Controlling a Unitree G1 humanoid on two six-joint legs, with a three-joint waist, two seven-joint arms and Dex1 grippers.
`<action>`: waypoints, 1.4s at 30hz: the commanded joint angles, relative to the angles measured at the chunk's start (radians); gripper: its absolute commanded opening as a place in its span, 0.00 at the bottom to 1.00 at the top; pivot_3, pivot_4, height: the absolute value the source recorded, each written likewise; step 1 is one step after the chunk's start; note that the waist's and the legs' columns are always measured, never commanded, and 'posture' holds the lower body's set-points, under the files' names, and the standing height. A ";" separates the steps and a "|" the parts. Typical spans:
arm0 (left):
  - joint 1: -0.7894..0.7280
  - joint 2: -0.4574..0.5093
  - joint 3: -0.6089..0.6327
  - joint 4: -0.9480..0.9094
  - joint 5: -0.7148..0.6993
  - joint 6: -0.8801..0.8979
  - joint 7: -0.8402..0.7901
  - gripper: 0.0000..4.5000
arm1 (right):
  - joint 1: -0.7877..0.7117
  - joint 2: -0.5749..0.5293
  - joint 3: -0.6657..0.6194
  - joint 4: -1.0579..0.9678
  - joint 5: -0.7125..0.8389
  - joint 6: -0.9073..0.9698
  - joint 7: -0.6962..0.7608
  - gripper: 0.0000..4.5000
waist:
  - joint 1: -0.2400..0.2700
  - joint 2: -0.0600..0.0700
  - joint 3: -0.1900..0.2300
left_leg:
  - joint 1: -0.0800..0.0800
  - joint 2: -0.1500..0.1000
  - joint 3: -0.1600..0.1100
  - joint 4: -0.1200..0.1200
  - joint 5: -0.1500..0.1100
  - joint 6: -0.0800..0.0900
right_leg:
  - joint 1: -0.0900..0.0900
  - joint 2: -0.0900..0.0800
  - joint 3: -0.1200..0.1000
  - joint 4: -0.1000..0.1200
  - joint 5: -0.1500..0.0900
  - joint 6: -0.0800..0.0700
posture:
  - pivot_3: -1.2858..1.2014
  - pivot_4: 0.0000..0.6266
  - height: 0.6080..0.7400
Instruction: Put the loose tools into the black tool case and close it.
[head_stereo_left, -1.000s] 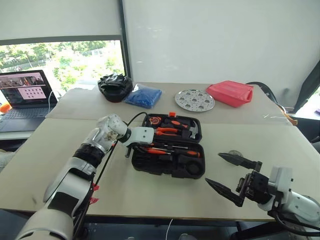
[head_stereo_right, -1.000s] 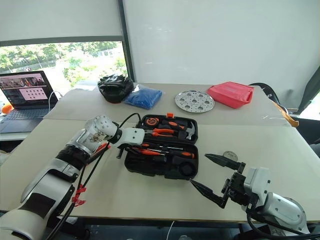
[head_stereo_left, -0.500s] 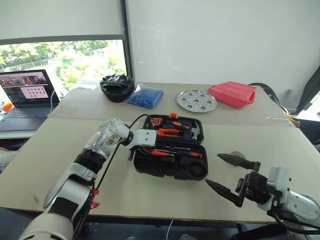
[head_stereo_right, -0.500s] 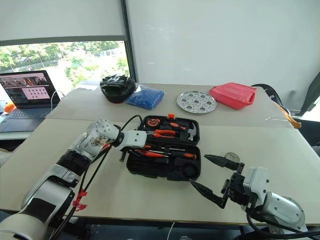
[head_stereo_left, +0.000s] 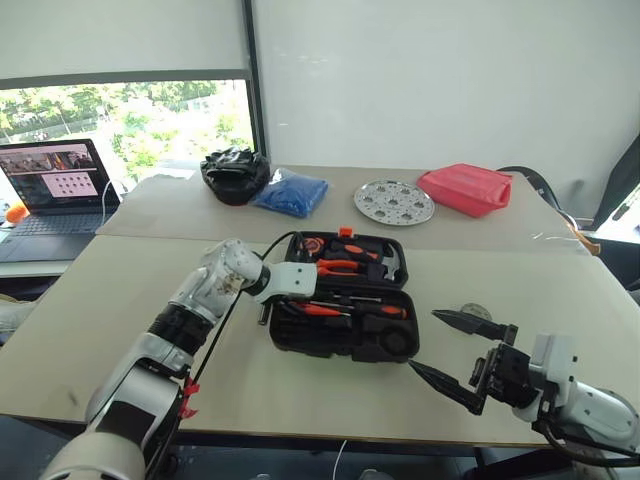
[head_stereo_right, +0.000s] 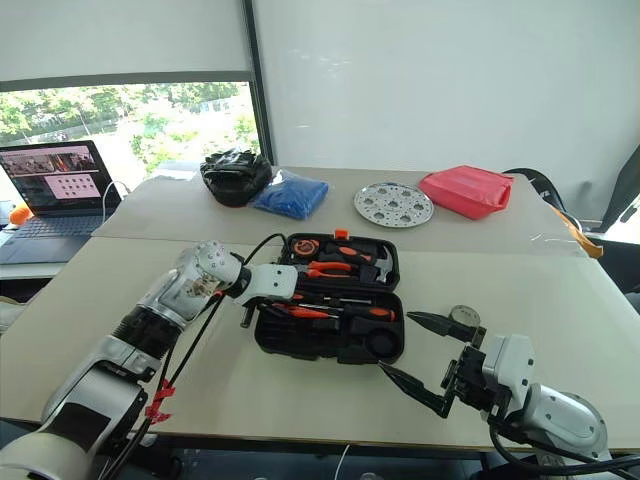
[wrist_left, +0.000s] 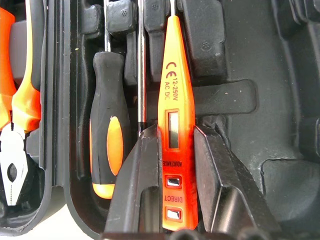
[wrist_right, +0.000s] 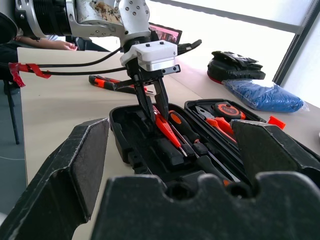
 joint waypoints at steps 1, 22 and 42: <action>0.025 -0.004 -0.006 -0.004 -0.028 0.005 -0.016 0.45 | -0.020 0.002 -0.003 -0.005 0.002 -0.025 0.007 1.00 | -0.002 0.000 0.000 | 0.000 0.000 0.000 0.000 0.000 0.000 | 0.000 0.000 0.000 0.000 0.000 0.000 | 0.52 0.24 1.00; 0.048 0.054 0.189 0.009 -0.317 -0.069 -0.117 0.32 | -0.029 0.008 0.017 0.015 -0.005 -0.028 0.013 1.00 | 0.004 0.001 0.001 | -0.002 0.000 0.000 0.000 -0.001 0.001 | 0.000 -0.001 -0.001 -0.003 0.002 -0.003 | 0.52 0.24 1.00; 0.130 -0.018 0.134 -0.005 -0.293 -0.082 -0.011 0.01 | -0.019 0.002 0.014 0.003 -0.003 -0.020 0.007 1.00 | 0.003 0.001 0.001 | -0.001 0.000 -0.001 0.000 -0.001 0.001 | 0.000 -0.001 -0.001 -0.003 0.002 -0.003 | 0.52 0.24 1.00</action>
